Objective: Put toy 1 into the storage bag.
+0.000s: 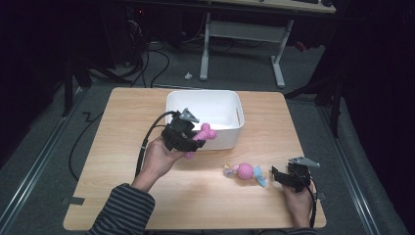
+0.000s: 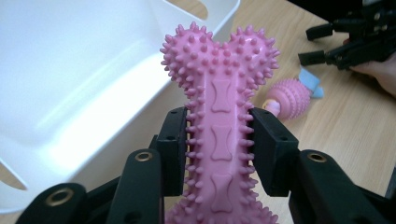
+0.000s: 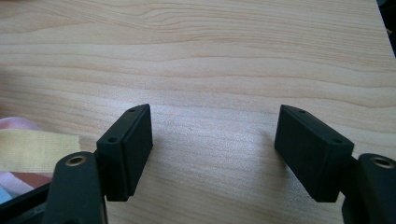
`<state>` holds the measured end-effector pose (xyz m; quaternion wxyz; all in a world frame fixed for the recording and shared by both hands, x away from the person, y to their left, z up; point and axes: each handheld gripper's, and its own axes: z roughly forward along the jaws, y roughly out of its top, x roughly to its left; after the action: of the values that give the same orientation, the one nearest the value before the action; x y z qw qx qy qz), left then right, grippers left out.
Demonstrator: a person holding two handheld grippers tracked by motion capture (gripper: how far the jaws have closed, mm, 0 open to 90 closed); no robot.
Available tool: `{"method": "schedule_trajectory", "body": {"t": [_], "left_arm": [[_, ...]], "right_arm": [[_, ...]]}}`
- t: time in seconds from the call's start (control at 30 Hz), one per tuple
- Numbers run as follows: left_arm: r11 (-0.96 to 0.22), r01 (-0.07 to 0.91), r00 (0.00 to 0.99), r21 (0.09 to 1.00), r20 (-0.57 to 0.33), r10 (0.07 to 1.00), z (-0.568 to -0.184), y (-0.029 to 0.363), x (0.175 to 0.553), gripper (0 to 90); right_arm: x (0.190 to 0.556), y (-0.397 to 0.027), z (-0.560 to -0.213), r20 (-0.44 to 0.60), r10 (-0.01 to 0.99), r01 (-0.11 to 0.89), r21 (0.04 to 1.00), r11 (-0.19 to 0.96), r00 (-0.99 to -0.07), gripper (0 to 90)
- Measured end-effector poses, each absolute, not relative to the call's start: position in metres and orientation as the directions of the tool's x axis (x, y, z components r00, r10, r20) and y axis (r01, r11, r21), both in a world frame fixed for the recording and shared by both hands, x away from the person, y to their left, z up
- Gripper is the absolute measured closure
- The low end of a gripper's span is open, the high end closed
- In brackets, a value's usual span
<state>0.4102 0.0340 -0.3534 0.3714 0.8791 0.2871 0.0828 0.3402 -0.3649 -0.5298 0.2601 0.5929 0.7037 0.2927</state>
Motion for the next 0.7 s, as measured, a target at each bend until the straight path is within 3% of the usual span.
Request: {"method": "schedule_trajectory", "body": {"t": [0.7], "left_arm": [[-0.548,0.441,0.801,0.711,-0.036,0.598,-0.325,0.016,0.457,59.3]], "right_arm": [[0.340,-0.364,-0.530,-0.016,0.987,0.682,0.721,0.124,-0.163,27.9]]}}
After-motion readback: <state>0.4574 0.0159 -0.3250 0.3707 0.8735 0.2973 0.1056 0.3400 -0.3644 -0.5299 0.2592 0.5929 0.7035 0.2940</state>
